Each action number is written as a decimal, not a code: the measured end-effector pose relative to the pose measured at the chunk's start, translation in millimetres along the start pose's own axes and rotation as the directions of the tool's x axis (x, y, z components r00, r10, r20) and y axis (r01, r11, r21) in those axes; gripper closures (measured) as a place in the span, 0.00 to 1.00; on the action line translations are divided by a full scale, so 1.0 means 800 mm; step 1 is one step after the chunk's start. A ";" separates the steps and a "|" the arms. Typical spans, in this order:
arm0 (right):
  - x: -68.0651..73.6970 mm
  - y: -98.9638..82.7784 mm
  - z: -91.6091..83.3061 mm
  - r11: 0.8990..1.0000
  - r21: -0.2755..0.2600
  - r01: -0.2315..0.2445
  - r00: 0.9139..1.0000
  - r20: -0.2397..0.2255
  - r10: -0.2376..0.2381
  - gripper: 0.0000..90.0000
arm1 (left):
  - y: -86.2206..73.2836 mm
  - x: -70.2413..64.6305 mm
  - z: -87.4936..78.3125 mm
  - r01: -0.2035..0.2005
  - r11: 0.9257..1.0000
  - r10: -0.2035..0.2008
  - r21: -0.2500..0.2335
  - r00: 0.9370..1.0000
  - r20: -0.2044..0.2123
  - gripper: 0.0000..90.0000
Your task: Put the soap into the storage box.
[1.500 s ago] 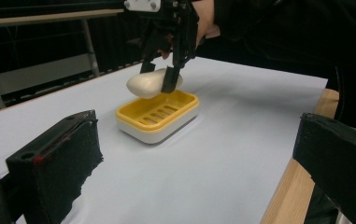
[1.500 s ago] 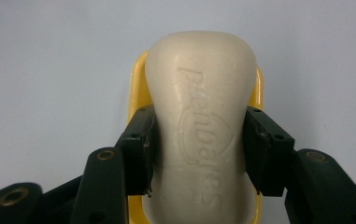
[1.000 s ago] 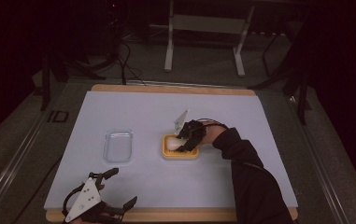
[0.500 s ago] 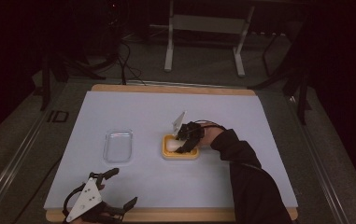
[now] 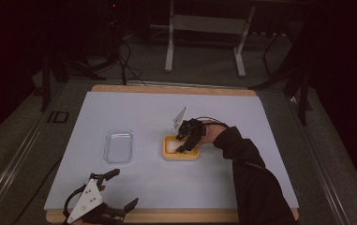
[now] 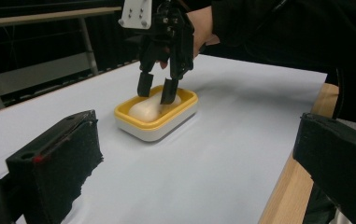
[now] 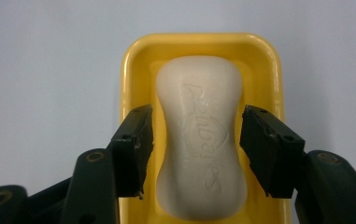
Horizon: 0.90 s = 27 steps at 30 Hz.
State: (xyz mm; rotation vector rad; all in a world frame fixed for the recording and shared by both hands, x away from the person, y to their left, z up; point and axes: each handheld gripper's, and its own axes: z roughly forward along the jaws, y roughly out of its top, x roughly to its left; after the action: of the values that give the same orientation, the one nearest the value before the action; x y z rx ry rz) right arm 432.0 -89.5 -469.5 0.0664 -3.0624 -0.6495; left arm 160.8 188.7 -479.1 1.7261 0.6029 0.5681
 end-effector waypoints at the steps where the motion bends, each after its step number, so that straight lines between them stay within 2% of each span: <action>1: 0.000 0.001 -0.002 1.000 -0.002 0.001 1.000 0.001 -0.001 0.48 | 0.000 0.000 0.000 0.000 1.000 0.000 0.001 1.000 0.000 0.01; 15: 0.010 -0.005 -0.034 0.998 -0.020 -0.059 0.997 0.043 0.060 0.38 | 0.000 0.000 0.003 0.006 1.000 -0.006 0.003 1.000 0.004 0.01; 19: 0.011 -0.008 -0.041 0.994 -0.016 -0.107 0.992 0.063 0.108 0.28 | 0.000 0.000 0.003 0.006 1.000 -0.006 0.004 1.000 0.003 0.01; 23: 0.015 -0.014 -0.047 0.989 -0.012 -0.149 0.983 0.104 0.149 0.27 | 0.000 0.001 0.003 0.007 1.000 -0.007 0.006 1.000 0.002 0.01; 24: 0.015 -0.014 -0.047 0.989 -0.012 -0.149 0.983 0.104 0.149 0.27 | 0.000 0.001 0.003 0.007 1.000 -0.007 0.006 1.000 0.002 0.01; 27: 0.017 -0.019 -0.051 0.981 -0.019 -0.194 0.973 0.121 0.195 0.23 | 0.000 0.000 0.003 0.006 1.000 -0.006 0.006 1.000 0.003 0.01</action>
State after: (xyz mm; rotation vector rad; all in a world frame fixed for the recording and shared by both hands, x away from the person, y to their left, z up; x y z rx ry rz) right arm 419.8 -120.3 -438.1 -0.2811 -3.1255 -0.6757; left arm 162.8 186.9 -480.1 1.7305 0.6077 0.5599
